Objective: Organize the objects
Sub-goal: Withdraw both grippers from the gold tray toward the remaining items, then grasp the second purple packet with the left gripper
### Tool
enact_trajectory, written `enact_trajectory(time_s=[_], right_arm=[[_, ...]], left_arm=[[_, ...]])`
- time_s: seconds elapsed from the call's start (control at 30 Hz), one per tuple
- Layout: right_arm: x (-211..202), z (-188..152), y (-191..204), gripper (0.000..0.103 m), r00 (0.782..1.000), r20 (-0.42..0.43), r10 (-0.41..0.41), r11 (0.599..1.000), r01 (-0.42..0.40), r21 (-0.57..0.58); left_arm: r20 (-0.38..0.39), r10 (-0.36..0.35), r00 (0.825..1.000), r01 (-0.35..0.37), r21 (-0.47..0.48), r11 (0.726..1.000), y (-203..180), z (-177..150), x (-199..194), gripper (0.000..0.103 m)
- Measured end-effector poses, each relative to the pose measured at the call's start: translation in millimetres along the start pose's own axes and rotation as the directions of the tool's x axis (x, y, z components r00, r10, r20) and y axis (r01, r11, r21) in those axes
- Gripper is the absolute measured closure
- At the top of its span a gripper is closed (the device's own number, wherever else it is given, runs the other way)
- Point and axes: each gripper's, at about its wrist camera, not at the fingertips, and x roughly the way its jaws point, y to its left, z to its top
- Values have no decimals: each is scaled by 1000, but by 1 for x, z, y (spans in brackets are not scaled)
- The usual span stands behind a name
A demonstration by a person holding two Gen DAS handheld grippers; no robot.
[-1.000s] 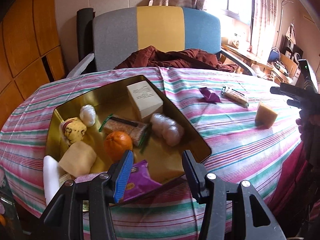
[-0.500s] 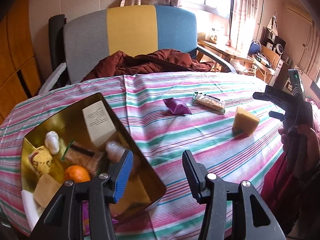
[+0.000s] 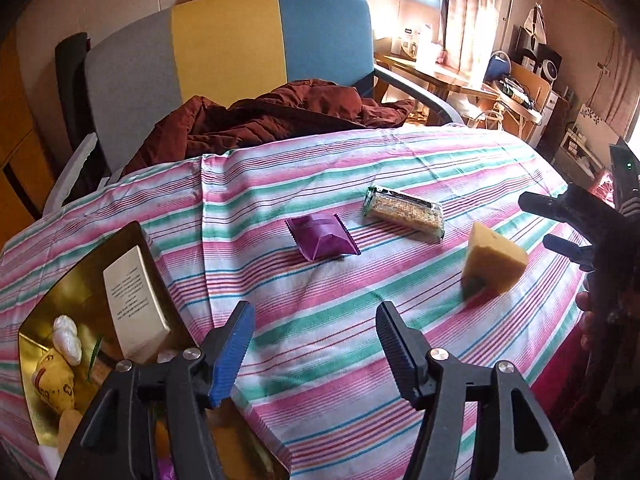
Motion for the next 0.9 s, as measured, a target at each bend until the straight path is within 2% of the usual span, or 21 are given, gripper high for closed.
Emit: enact_trajectory(time_s=[0.17, 0.27, 0.4, 0.53, 0.77, 0.9], right_arm=[[-3, 1, -3, 0, 1000, 0, 26, 999, -26, 21], [-1, 1, -2, 0, 999, -11, 35, 999, -35, 18], [1, 1, 0, 0, 999, -24, 43, 999, -43, 12], [3, 1, -1, 0, 998, -33, 50, 999, -50, 14], [5, 3, -5, 0, 998, -40, 50, 998, -49, 32], [5, 5, -10, 0, 998, -34, 47, 998, -45, 54]], left_arm=[[-47, 24, 999, -22, 46, 999, -1, 23, 31, 32], [-68, 41, 997, -32, 133, 991, -7, 37, 49, 26], [-116, 68, 991, -34, 270, 962, -17, 50, 73, 22], [-148, 83, 986, -18, 391, 920, -25, 57, 97, 22], [-175, 63, 982, 24, 457, 889, -24, 71, 127, 22], [-211, 46, 976, 57, 458, 887, -24, 72, 144, 22]])
